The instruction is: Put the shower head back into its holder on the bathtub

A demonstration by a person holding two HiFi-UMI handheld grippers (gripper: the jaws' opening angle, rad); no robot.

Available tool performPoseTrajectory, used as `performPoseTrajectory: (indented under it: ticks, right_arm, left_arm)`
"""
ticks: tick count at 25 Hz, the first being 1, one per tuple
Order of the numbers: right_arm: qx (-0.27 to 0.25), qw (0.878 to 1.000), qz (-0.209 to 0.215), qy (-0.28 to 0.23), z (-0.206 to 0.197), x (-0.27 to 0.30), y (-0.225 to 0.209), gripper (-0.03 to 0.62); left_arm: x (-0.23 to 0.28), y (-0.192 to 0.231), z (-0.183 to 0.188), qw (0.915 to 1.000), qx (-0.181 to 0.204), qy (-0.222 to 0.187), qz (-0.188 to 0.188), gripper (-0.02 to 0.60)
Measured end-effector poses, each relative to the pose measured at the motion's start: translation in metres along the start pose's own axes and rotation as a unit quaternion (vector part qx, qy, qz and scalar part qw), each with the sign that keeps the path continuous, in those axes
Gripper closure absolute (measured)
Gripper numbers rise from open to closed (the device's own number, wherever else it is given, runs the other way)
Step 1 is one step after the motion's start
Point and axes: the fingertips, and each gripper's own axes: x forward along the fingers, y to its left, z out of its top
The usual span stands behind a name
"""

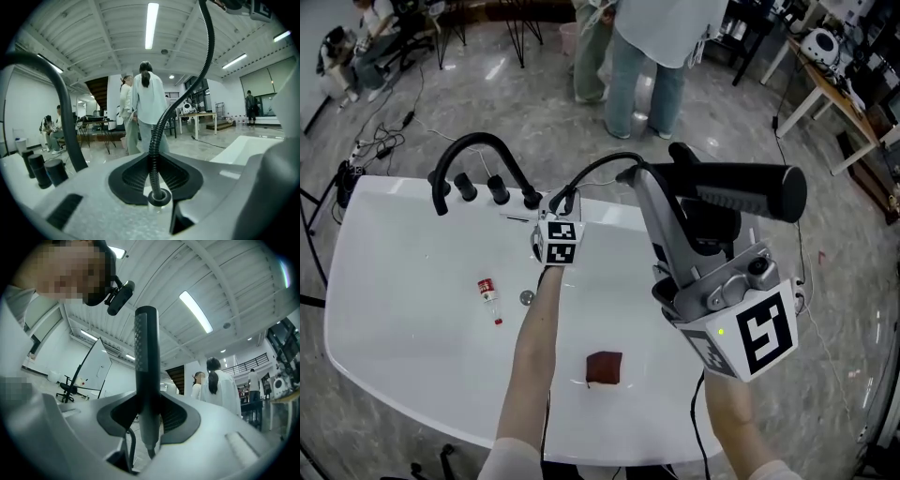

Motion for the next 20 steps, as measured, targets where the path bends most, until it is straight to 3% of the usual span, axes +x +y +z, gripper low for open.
performPoseTrajectory:
  ticks: [4, 7, 11, 15, 20]
  right_arm:
    - [0.035, 0.999, 0.001, -0.007, -0.021, 0.002, 0.003, 0.457]
    - [0.049, 0.999, 0.008, -0.003, -0.029, 0.008, 0.007, 0.457]
    - [0.054, 0.998, 0.015, 0.010, -0.040, 0.026, 0.012, 0.457]
    - [0.047, 0.998, 0.019, 0.035, -0.064, 0.043, 0.010, 0.457]
    - [0.065, 0.995, 0.014, 0.076, -0.117, 0.061, 0.008, 0.457]
  left_arm:
    - [0.013, -0.009, -0.043, 0.9982, -0.017, 0.050, -0.027, 0.509]
    - [0.002, -0.006, -0.049, 0.9983, -0.032, 0.041, -0.028, 0.437]
    - [-0.015, -0.002, -0.067, 0.9976, -0.041, 0.048, -0.030, 0.425]
    - [-0.033, 0.003, -0.070, 0.9968, -0.075, 0.023, -0.013, 0.426]
    - [-0.056, 0.021, -0.049, 0.9942, -0.099, -0.041, 0.009, 0.453]
